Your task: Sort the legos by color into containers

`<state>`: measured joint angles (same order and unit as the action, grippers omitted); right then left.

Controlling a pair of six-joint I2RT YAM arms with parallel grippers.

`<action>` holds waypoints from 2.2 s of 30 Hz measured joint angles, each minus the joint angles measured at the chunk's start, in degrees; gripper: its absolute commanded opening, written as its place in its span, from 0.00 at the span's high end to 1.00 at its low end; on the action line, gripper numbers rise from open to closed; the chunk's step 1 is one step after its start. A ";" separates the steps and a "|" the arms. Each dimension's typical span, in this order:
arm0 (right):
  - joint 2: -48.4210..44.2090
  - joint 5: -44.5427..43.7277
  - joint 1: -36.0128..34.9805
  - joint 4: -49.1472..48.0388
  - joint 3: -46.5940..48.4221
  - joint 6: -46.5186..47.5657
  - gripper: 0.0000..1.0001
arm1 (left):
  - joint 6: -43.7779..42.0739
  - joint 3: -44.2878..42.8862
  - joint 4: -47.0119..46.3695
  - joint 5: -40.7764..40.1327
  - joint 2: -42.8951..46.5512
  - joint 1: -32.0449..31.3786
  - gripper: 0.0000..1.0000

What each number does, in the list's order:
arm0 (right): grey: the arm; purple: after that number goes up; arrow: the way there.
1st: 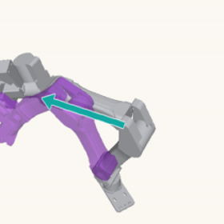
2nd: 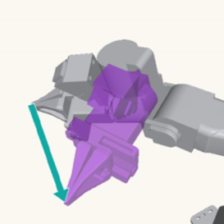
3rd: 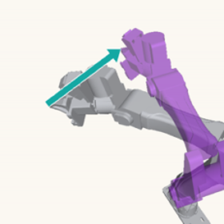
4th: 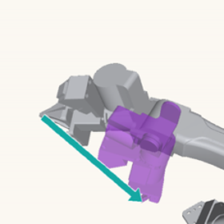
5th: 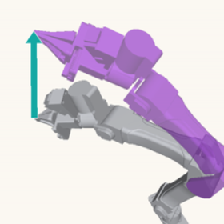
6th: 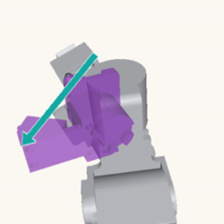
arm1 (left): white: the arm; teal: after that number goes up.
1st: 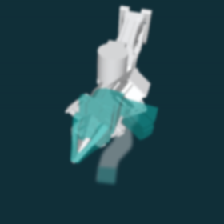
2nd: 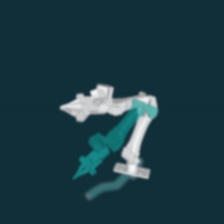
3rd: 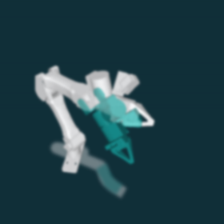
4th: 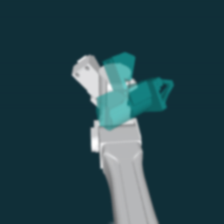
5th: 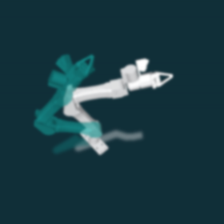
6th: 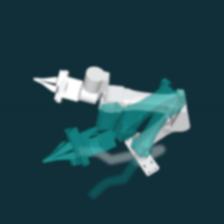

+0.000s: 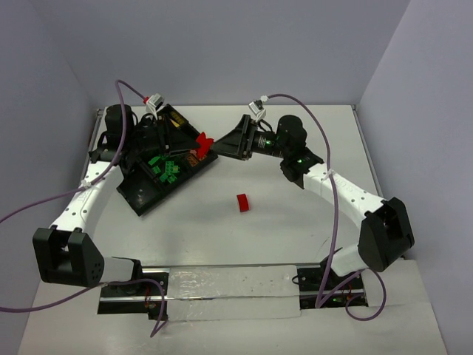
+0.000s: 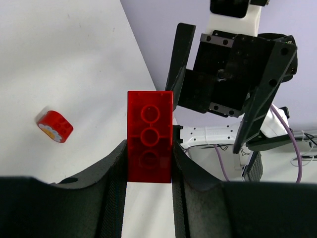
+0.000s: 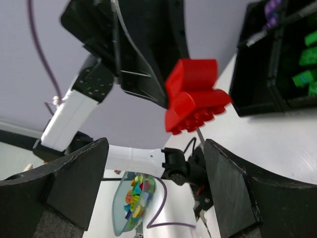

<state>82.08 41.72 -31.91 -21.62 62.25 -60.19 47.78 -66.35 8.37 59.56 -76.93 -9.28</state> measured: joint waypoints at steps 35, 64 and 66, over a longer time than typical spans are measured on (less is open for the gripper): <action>11.44 5.86 0.31 -16.76 3.42 -7.53 1.00 | -2.40 -0.15 0.41 2.70 2.49 0.00 1.00; -0.85 -16.05 2.18 28.32 -1.80 20.91 1.00 | -4.27 8.75 32.51 -60.85 9.11 17.25 1.00; -0.85 -16.54 2.18 29.44 -1.80 21.44 1.00 | -4.27 9.11 32.60 -63.39 8.70 17.25 0.95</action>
<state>81.23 25.18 -29.74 7.82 60.45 -38.74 43.51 -57.24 40.98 -3.83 -68.23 7.97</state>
